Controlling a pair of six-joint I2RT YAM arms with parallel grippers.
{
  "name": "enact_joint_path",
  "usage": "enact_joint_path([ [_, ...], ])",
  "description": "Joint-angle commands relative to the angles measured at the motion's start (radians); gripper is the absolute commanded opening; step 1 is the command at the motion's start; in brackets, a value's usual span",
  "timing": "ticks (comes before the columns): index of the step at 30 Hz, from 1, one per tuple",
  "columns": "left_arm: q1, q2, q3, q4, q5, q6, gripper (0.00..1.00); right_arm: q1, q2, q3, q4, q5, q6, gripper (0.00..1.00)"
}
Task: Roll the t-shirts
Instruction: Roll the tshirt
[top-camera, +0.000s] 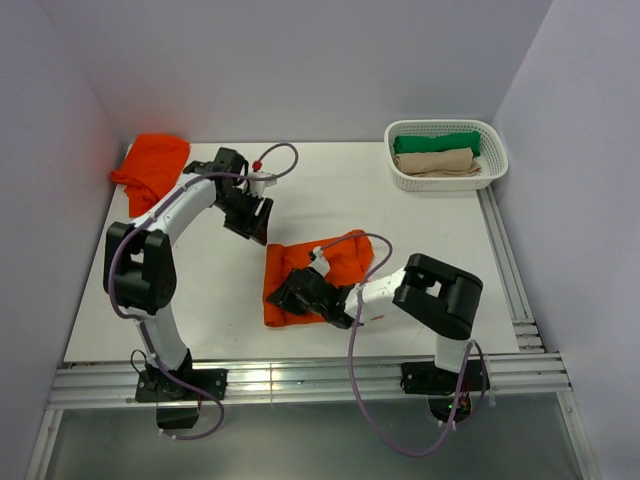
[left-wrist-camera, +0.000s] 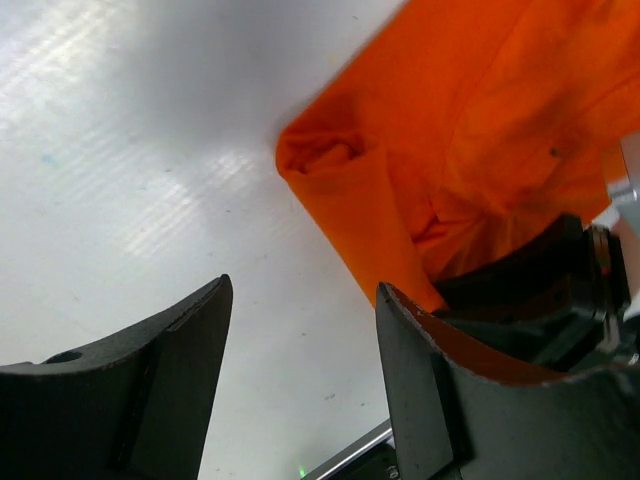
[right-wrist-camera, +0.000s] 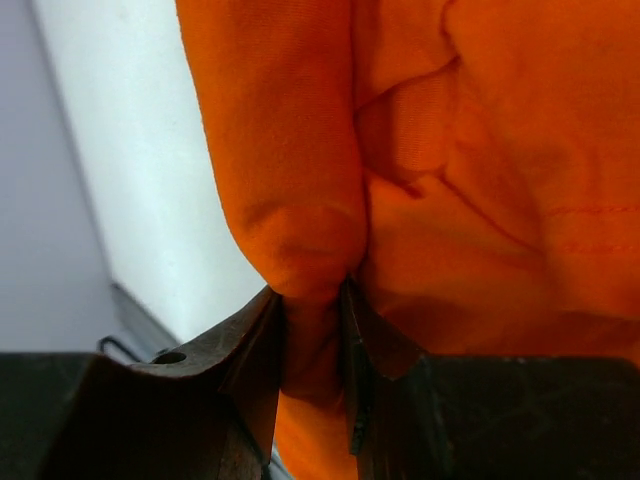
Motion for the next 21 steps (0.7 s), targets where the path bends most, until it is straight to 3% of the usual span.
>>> enact_joint_path([
  [1, -0.006, -0.073, -0.105, 0.064, 0.099, 0.055, 0.64, -0.016, 0.021, -0.095, 0.299, -0.116, 0.084, 0.33],
  [9, -0.008, -0.069, -0.305, 0.282, 0.192, 0.007, 0.64, -0.022, 0.111, -0.134, 0.466, -0.151, 0.155, 0.33],
  [14, -0.018, -0.032, -0.325, 0.374, 0.109, -0.051, 0.59, -0.022, 0.123, -0.138, 0.48, -0.156, 0.163, 0.34],
  [18, -0.043, 0.014, -0.297, 0.359, -0.02, -0.113, 0.34, -0.021, 0.102, -0.131, 0.423, -0.145, 0.151, 0.36],
  [21, -0.076, 0.014, -0.293, 0.346, -0.12, -0.116, 0.3, -0.012, 0.06, -0.112, 0.31, -0.104, 0.111, 0.41],
])
